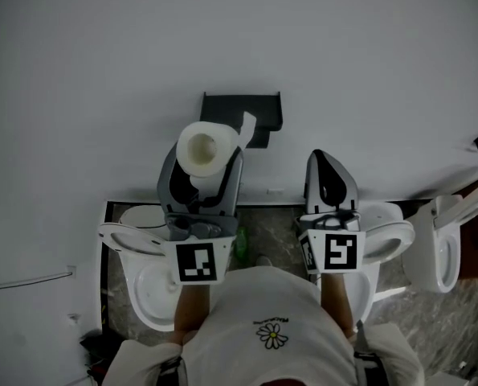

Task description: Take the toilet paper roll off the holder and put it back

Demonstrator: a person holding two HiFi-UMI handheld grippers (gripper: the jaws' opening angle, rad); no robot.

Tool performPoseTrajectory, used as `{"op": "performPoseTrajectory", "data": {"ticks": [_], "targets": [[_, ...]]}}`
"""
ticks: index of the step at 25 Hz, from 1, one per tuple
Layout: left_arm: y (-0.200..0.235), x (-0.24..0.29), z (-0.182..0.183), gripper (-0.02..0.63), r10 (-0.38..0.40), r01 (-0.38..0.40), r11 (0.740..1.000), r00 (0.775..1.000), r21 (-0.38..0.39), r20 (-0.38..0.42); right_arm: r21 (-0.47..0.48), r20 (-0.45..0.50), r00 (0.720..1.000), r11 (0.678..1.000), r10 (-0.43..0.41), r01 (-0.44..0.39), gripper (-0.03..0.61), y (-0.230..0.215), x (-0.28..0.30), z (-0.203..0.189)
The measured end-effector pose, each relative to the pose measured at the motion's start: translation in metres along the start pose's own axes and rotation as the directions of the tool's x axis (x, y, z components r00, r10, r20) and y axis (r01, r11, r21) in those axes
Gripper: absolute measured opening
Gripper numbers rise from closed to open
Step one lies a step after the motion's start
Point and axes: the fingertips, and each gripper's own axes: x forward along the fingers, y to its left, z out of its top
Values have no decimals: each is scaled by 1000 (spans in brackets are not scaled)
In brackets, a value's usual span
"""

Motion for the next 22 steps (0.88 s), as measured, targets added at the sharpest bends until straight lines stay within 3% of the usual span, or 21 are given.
{"op": "performPoseTrajectory", "data": {"ticks": [6, 22], "targets": [[-2, -7, -27, 321, 12, -13, 1000, 999, -17, -46, 5, -13, 1000, 1000, 5, -5, 11, 2, 3, -4], [0, -6, -34, 319, 6, -8, 1000, 999, -29, -54, 5, -20, 1000, 1000, -12, 13, 11, -1, 3, -7]]}}
